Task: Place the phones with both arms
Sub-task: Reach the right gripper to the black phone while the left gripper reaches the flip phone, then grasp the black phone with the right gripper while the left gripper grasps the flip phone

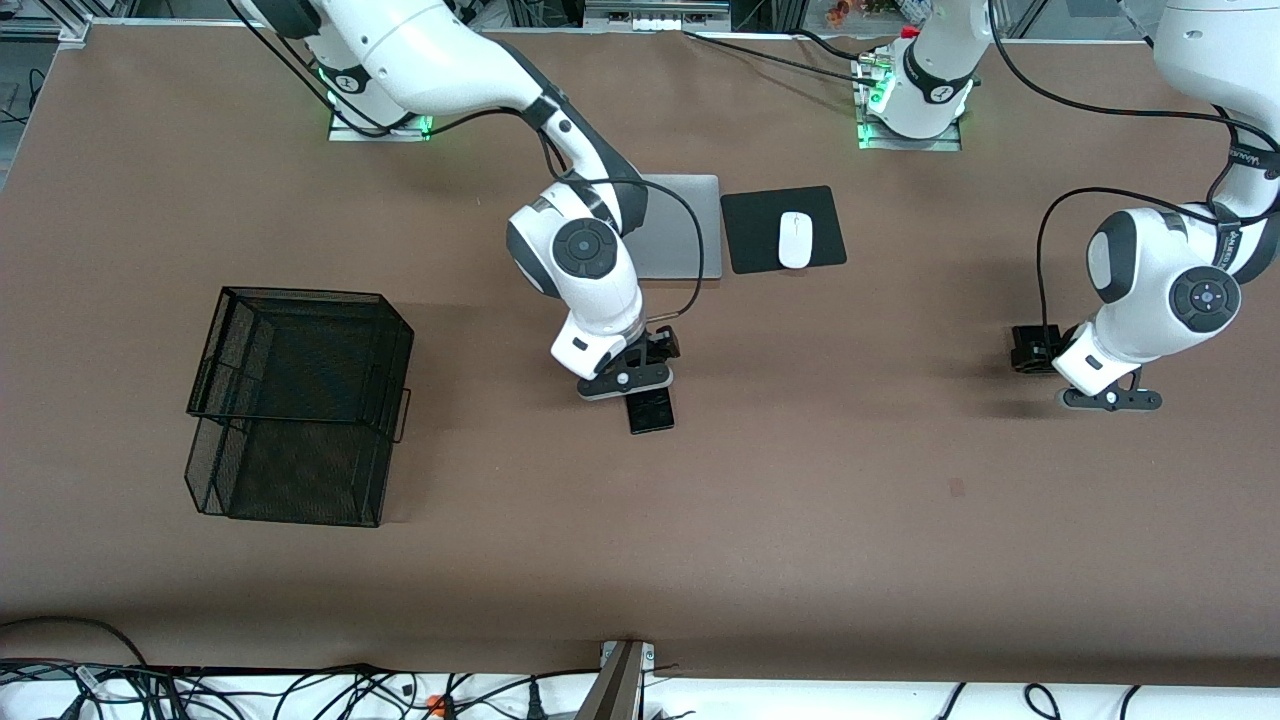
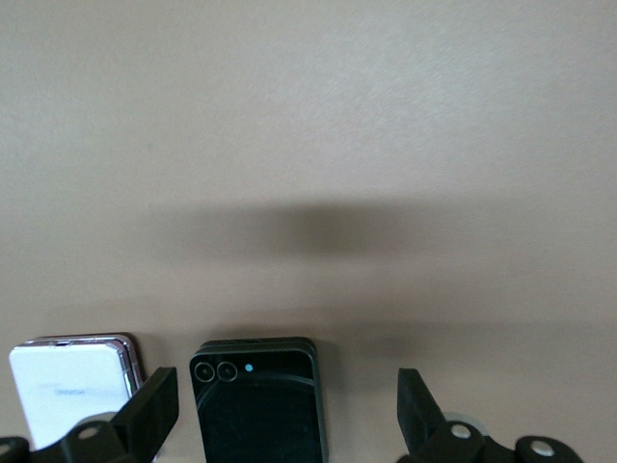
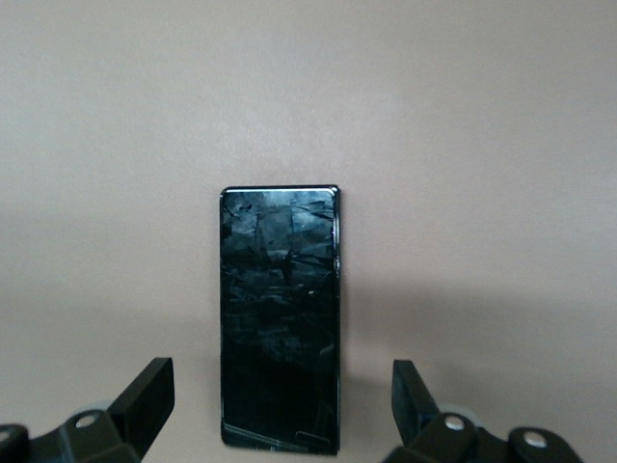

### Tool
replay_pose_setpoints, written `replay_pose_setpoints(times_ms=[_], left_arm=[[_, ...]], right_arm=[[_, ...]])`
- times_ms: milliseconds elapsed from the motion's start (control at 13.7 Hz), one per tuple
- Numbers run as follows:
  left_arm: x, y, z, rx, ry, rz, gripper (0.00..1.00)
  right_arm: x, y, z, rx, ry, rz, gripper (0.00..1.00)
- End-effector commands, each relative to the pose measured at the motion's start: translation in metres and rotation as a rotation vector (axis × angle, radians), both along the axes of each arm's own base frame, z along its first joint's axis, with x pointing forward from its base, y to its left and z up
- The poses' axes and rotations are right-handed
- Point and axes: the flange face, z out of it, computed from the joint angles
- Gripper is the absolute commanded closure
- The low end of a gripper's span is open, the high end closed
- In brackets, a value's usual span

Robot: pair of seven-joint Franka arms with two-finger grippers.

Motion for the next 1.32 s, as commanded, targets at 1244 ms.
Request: replay_pose_setpoints(times_ms=[1244], left_arm=[[-0.073,0.032,-0.066,-0.054,-0.127,0.044,0.0]], right_arm=[[-0.02,0.023,-0.076,-0.057,-0.078,0.092,0.0]])
